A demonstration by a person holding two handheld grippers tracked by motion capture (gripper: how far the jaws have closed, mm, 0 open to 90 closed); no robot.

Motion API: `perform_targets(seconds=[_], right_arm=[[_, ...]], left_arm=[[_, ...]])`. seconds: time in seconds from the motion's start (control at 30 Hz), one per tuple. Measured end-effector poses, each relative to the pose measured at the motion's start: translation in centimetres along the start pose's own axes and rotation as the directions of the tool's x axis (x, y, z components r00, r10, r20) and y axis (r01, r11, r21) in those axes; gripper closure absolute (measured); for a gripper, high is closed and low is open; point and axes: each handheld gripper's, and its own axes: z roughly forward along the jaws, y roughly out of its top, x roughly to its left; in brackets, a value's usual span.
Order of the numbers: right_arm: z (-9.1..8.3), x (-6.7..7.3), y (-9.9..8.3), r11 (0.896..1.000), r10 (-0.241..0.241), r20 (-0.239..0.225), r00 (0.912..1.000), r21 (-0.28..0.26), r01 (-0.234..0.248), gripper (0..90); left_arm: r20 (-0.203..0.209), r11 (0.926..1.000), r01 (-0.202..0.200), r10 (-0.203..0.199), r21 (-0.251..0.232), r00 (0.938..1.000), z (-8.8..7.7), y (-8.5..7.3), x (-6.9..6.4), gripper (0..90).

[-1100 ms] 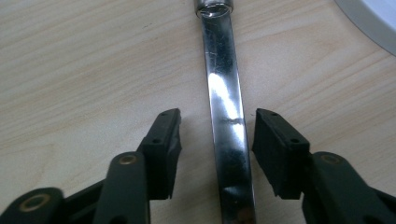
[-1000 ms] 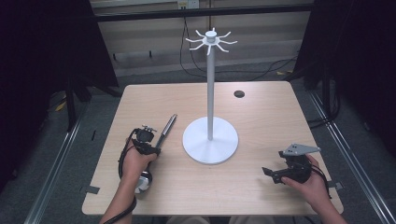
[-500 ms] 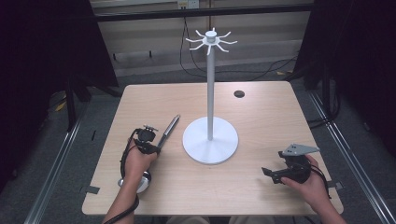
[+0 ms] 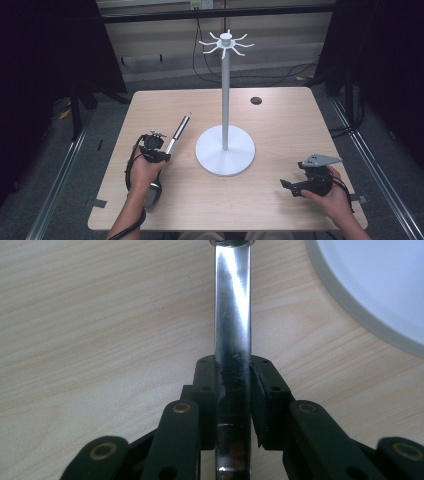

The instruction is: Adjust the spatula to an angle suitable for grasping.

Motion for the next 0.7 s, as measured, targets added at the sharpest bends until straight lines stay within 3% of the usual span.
perform_targets(seconds=[0.13, 0.23, 0.43, 0.53, 0.6, 0.67, 0.7], right_arm=[[0.0, 0.0, 0.0, 1.000, -0.003, 0.002, 1.0000, -0.002, 0.003, 4.9], [0.0, 0.0, 0.0, 1.000, -0.002, 0.000, 1.0000, -0.001, 0.002, 4.9], [0.1, 0.0, 0.0, 1.000, -0.002, -0.001, 1.0000, 0.001, 0.002, 4.9], [0.2, 0.1, 0.0, 1.000, -0.002, -0.001, 1.0000, 0.004, 0.002, 4.9], [0.2, 0.1, 0.0, 1.000, -0.004, 0.000, 1.0000, 0.005, 0.004, 4.9], [0.3, 0.1, 0.0, 1.000, -0.007, -0.002, 1.0000, 0.006, 0.007, 4.7], [0.3, 0.1, 0.0, 1.000, -0.007, -0.002, 1.0000, 0.006, 0.007, 4.7]], left_arm=[[0.008, 0.9999, -0.002, 0.003, -0.015, 1.0000, -0.6, 0.1, 0.0, 75.5], [0.037, 0.9992, 0.013, -0.012, -0.037, 0.9993, -1.3, 0.3, 0.3, 75.5], [0.062, 0.9925, 0.034, -0.027, -0.117, 0.9977, -3.3, 0.8, 0.8, 75.5], [0.093, 0.9819, 0.063, -0.047, -0.179, 0.9946, -4.3, 0.9, 1.0, 75.5], [0.099, 0.9809, 0.054, -0.036, -0.187, 0.9944, -4.6, 0.9, 1.1, 75.5], [0.119, 0.9708, 0.067, -0.041, -0.230, 0.9921, -5.2, 0.9, 0.8, 75.5], [0.119, 0.9708, 0.067, -0.041, -0.230, 0.9921, -5.2, 0.9, 0.8, 75.4]])
